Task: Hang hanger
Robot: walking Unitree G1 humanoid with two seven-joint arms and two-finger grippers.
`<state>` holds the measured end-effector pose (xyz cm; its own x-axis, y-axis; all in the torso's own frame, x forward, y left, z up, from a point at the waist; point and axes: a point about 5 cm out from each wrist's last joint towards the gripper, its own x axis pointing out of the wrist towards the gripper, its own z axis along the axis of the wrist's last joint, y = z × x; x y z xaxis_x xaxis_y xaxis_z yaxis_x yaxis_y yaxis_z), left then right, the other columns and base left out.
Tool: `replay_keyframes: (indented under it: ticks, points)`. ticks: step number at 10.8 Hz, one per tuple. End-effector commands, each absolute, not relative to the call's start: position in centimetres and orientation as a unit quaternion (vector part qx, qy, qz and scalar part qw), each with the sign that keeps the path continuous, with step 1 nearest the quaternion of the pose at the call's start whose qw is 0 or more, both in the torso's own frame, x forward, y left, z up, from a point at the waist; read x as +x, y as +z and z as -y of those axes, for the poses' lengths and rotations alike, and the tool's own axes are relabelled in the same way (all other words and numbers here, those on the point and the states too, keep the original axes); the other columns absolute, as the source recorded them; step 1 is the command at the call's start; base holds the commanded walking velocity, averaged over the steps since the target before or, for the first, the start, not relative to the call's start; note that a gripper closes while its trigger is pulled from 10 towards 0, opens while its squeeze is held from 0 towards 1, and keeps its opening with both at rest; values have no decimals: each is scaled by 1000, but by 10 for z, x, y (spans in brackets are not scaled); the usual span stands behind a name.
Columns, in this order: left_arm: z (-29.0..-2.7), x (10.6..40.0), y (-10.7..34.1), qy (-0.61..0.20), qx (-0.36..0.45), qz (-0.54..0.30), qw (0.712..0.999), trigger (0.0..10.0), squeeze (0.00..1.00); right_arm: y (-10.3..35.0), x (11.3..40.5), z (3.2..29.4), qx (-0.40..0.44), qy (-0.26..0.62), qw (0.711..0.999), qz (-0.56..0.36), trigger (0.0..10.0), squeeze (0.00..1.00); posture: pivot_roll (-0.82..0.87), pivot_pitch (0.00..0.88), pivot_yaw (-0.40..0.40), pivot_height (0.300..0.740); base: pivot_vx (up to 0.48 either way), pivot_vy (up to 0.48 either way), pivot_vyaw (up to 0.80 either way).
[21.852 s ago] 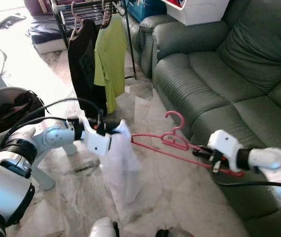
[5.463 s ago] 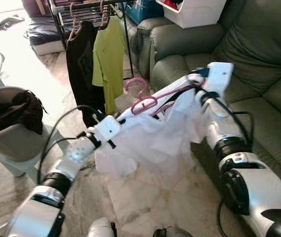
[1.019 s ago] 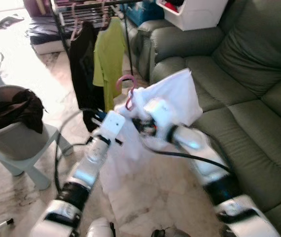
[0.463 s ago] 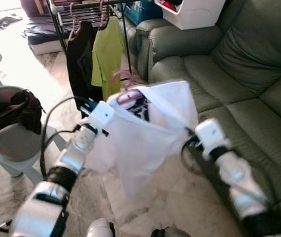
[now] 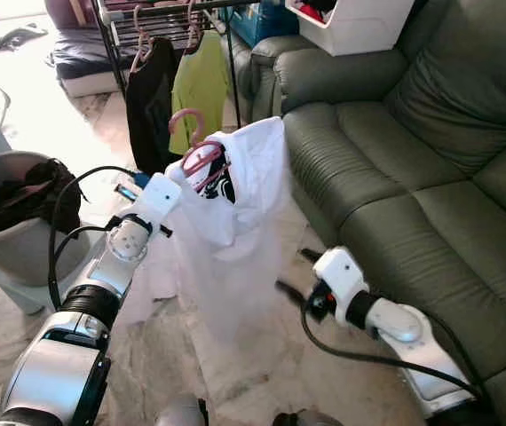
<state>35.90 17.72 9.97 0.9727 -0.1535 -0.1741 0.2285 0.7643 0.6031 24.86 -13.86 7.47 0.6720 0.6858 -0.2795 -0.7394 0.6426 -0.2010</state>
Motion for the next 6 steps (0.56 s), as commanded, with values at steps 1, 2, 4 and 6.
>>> replay_keyframes:
  ticks: [1, 2, 4, 6]
  points:
    - [-165, 363, 116, -147, 353, -5, 924, 353, 0, 93, 256, 141, -171, 412, 893, -50, 10000, 1000, -42, 0, -16, 740, 0, 0, 0]
    - [-162, 356, 107, -208, 389, -6, 897, 0, 0, 107, 266, 152, -206, 410, 888, -32, 10000, 1000, -45, 2, -14, 740, 0, 0, 0]
    - [-167, 342, 93, -302, 448, -18, 841, 0, 0, 130, 278, 167, -270, 402, 875, 3, 10000, 1000, -47, 5, -11, 740, 0, 0, 0]
    - [-180, 329, 81, -380, 489, -42, 784, 0, 0, 137, 285, 181, -300, 423, 855, -11, 10000, 1000, -47, 9, -10, 740, 0, 0, 0]
